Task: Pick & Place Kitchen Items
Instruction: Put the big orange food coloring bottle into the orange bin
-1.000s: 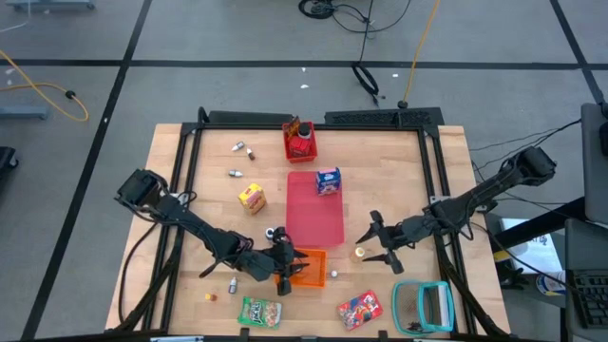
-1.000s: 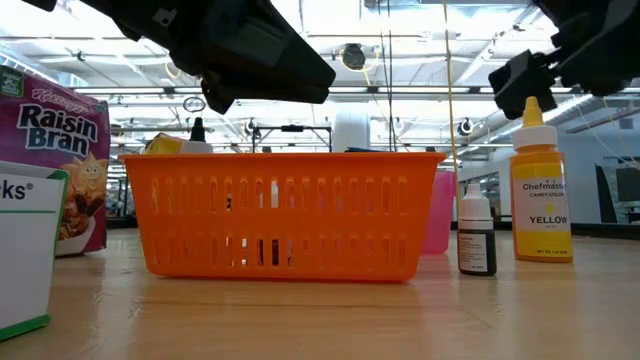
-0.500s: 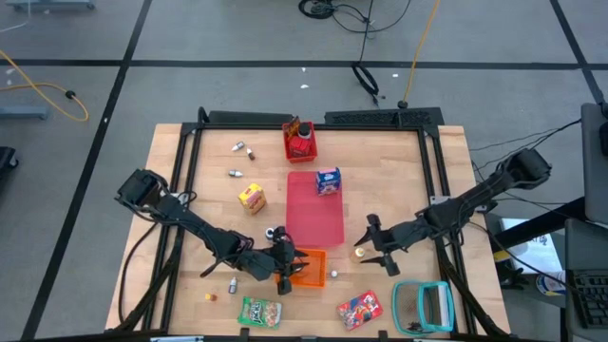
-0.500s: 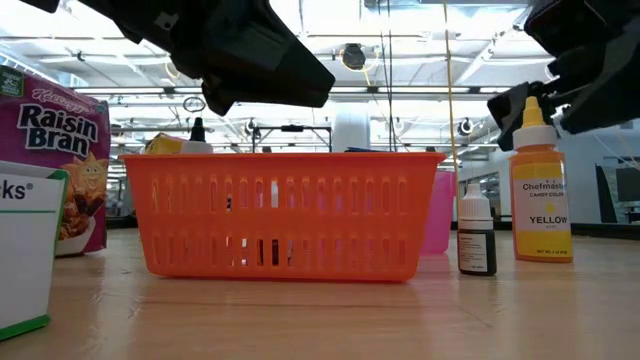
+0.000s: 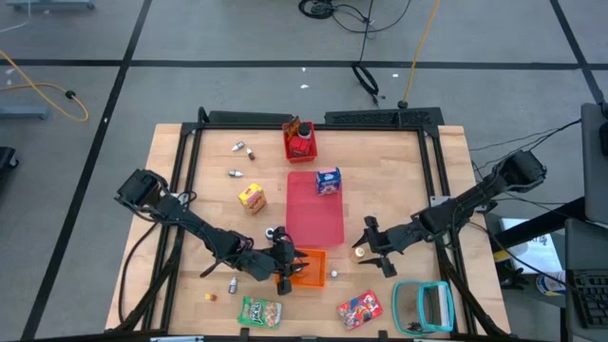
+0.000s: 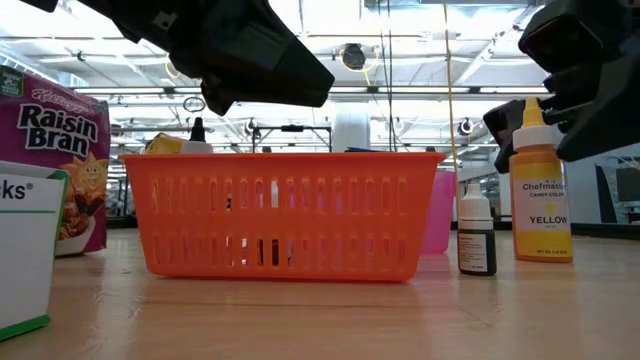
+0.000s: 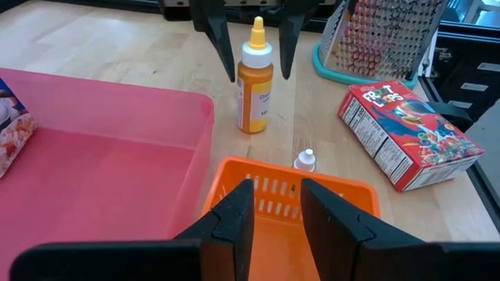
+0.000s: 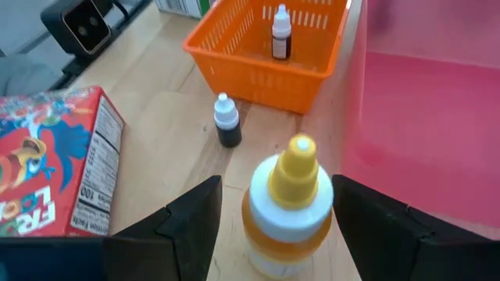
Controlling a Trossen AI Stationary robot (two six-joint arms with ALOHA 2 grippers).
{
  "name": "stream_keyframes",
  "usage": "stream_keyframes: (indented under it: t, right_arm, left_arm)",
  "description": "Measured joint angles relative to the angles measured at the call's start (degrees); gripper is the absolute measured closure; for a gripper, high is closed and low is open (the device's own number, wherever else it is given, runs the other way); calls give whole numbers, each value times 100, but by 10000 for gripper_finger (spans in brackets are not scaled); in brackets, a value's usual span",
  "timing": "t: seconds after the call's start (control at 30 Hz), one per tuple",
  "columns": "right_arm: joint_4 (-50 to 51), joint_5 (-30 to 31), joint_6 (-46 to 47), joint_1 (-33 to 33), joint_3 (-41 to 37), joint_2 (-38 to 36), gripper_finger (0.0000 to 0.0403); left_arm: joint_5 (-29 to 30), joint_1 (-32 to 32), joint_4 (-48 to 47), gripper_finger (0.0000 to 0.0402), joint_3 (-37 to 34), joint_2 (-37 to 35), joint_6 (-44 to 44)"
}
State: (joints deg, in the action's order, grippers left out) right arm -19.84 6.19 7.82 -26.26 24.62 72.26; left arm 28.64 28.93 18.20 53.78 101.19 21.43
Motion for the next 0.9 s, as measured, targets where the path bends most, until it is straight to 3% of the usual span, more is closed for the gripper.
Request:
stream_keyframes:
  t: [0.33, 0.9]
  right_arm:
    - [-54, -1, -142, 2, 0, 1, 262]
    - [-97, 149, -93, 15, 0, -281, 266]
  left_arm:
    - [0, 2, 2, 293, 0, 0, 0]
    - [-6, 2, 14, 293, 0, 0, 0]
